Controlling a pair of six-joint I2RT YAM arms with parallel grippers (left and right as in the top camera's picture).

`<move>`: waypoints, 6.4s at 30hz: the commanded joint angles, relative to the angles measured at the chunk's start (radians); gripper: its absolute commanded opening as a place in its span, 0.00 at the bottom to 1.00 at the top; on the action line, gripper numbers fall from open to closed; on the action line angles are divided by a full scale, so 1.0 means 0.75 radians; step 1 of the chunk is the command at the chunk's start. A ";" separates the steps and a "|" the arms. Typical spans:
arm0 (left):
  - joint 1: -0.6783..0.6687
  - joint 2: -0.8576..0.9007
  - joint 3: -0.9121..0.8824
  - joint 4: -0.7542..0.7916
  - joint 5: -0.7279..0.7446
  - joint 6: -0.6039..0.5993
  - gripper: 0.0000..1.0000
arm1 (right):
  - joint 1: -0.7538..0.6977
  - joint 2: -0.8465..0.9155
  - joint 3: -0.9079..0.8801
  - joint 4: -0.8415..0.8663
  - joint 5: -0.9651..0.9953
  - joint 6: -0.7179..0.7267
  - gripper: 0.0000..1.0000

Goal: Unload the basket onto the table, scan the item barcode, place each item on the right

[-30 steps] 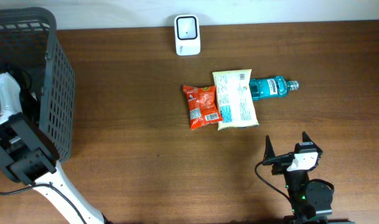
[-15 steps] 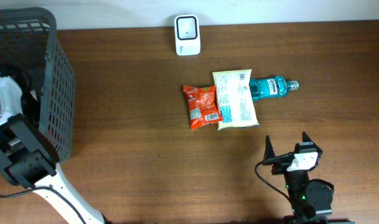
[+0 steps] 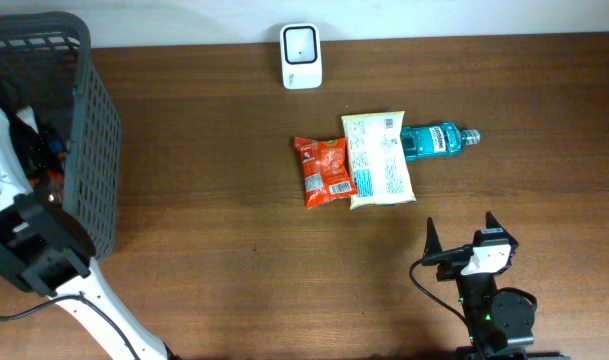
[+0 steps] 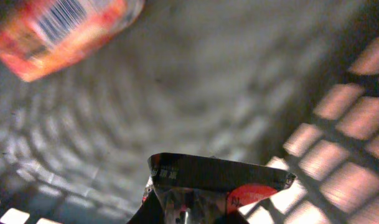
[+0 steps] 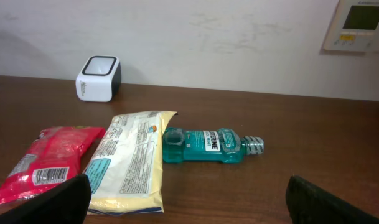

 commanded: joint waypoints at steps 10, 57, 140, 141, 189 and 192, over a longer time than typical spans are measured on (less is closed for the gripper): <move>-0.012 -0.179 0.940 -0.197 0.605 -0.205 0.00 | -0.009 -0.010 -0.012 -0.004 0.012 -0.009 0.98; -0.757 -0.231 0.708 0.031 -0.061 -0.265 0.89 | -0.009 -0.010 -0.012 -0.004 0.012 -0.009 0.98; -1.547 -0.294 -0.720 0.971 0.133 -0.706 0.44 | -0.009 -0.010 -0.012 -0.004 0.012 -0.009 0.98; -1.538 -0.293 -0.720 0.970 0.133 -0.705 0.68 | -0.009 -0.010 -0.012 -0.004 0.012 -0.009 0.98; -1.039 -0.949 -0.643 0.056 -0.310 -0.616 0.99 | -0.010 0.400 0.547 0.183 -1.070 0.102 0.98; -1.039 -0.949 -0.643 0.056 -0.310 -0.616 0.99 | -0.009 0.816 0.831 -0.067 -1.119 0.012 0.98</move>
